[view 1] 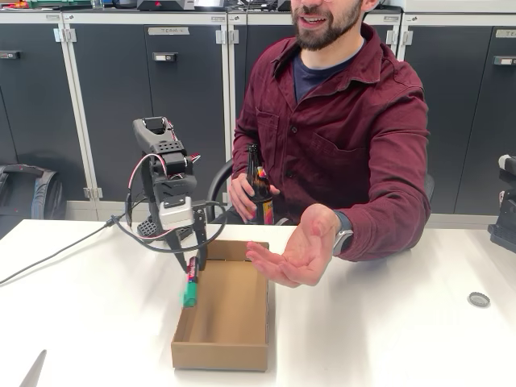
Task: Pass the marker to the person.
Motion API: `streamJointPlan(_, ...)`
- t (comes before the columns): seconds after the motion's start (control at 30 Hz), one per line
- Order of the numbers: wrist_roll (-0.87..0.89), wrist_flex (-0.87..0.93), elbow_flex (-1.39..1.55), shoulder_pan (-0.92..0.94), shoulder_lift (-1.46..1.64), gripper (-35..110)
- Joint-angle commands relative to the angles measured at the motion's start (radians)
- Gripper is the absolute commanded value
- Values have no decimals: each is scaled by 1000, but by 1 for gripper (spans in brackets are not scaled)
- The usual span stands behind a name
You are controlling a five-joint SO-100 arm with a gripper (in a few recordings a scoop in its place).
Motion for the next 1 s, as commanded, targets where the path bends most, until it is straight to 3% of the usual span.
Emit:
streamJointPlan(0.0,-3,-23,-8,-44,74,-5)
streamJointPlan(0.33,21,49,-92,-84,216,-5)
streamJointPlan(0.73,-64,-118,-153,-46,322,-5)
streamJointPlan(0.97,-15,69,-328,-189,209,-5)
